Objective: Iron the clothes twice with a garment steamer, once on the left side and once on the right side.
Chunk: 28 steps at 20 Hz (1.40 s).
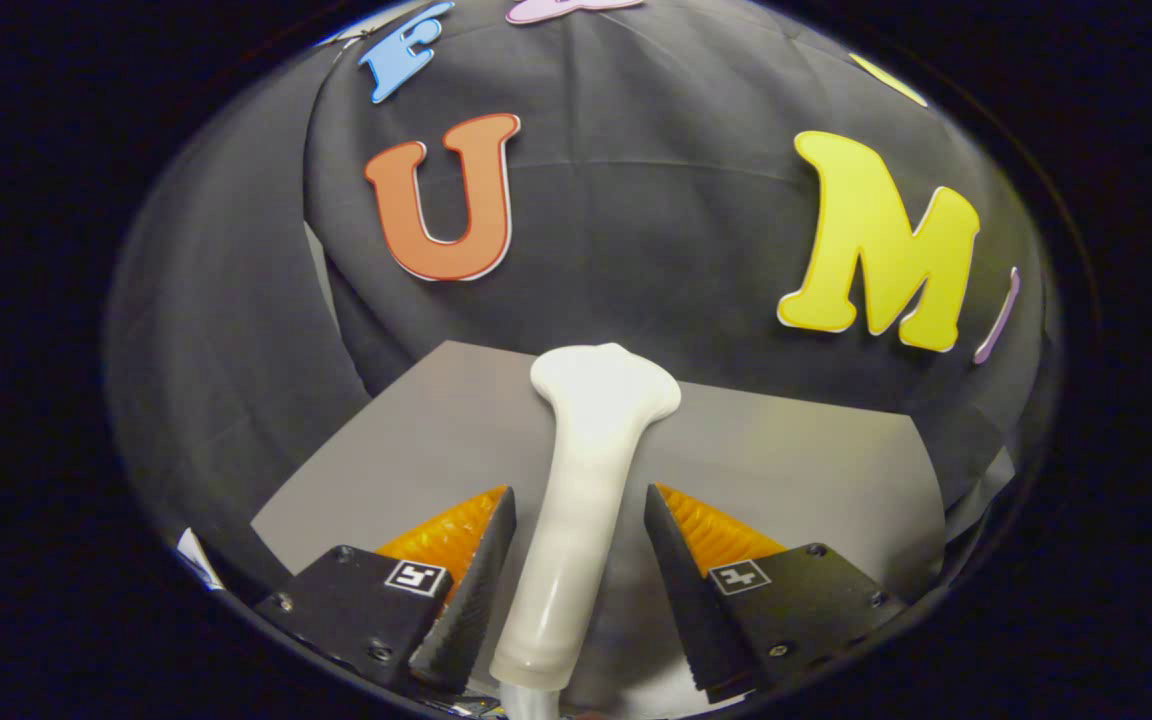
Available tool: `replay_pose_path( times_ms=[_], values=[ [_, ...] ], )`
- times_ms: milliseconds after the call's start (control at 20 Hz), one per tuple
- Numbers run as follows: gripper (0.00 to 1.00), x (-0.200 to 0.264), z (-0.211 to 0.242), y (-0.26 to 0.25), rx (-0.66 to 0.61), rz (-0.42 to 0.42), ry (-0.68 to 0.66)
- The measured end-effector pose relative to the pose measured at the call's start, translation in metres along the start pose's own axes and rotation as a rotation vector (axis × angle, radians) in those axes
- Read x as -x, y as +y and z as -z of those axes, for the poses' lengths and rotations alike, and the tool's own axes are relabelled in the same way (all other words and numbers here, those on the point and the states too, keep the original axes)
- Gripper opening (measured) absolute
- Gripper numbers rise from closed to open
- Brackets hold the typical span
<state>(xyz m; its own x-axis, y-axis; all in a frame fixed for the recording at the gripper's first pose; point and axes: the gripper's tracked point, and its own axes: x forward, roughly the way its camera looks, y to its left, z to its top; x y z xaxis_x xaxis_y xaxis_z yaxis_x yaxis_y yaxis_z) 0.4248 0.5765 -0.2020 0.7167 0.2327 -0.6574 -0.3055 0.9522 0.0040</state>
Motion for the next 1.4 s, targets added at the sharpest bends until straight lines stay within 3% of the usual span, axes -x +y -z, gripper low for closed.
replay_pose_path(
  times_ms=[350,600,800,1050,1400],
  values=[
    [0.53,-0.007,0.015,0.011,-0.026,-0.022,0.071],
    [0.37,-0.003,0.012,0.029,-0.055,-0.116,0.072],
    [0.33,0.029,-0.008,0.031,-0.019,-0.133,-0.048],
    [0.33,0.11,-0.028,0.019,-0.048,-0.172,-0.183],
    [0.33,0.229,-0.013,-0.005,-0.025,-0.188,-0.32]
  ],
)
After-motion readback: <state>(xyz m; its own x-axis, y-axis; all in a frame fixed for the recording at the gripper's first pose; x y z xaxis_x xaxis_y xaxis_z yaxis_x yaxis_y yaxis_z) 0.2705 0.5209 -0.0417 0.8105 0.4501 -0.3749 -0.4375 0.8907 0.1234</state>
